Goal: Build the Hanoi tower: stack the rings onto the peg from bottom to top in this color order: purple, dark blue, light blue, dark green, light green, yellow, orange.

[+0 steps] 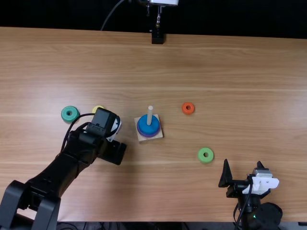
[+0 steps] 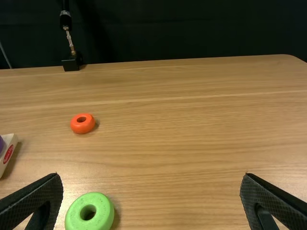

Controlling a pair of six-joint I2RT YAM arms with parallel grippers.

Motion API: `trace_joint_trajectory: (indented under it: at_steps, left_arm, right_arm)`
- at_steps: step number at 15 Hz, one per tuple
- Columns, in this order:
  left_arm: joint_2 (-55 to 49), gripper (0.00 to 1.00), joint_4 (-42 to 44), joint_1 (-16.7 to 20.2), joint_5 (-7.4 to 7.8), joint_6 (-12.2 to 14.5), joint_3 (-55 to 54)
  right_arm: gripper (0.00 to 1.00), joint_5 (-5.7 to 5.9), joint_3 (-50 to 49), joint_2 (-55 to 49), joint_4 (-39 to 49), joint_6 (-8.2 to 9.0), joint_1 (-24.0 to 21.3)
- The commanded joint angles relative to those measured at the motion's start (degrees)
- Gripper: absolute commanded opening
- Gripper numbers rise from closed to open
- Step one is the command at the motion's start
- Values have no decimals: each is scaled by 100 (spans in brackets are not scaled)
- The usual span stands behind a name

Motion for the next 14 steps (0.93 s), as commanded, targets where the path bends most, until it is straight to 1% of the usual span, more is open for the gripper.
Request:
trace_joint_trajectory:
  at_steps: [1, 3, 7, 8, 9, 11, 12, 14]
  left_arm:
    - [138, 100, 0, 102, 253, 6, -36]
    - [252, 100, 42, 111, 274, 16, -45]
    - [243, 33, 0, 111, 274, 16, -45]
    - [235, 12, -11, 111, 274, 16, -36]
    - [226, 0, -11, 111, 274, 6, -36]
    - [182, 0, -32, 120, 264, 6, 17]
    - [164, 0, -95, 120, 211, -5, 78]
    - [-196, 0, -411, 120, 190, -5, 597]
  right_arm:
    - [100, -57, -398, -73, -400, -17, -65]
    - [100, -57, -398, -73, -400, -17, -65]
    - [100, -57, -398, -73, -400, -28, -65]
    - [100, -57, -398, -73, -389, -17, -65]
    - [100, -57, -398, -73, -389, -17, -65]
    - [100, -57, -398, -73, -389, -17, -65]
    - [100, -57, -398, -73, -400, -28, -65]
    - [100, -57, -398, -73, -389, -17, -65]
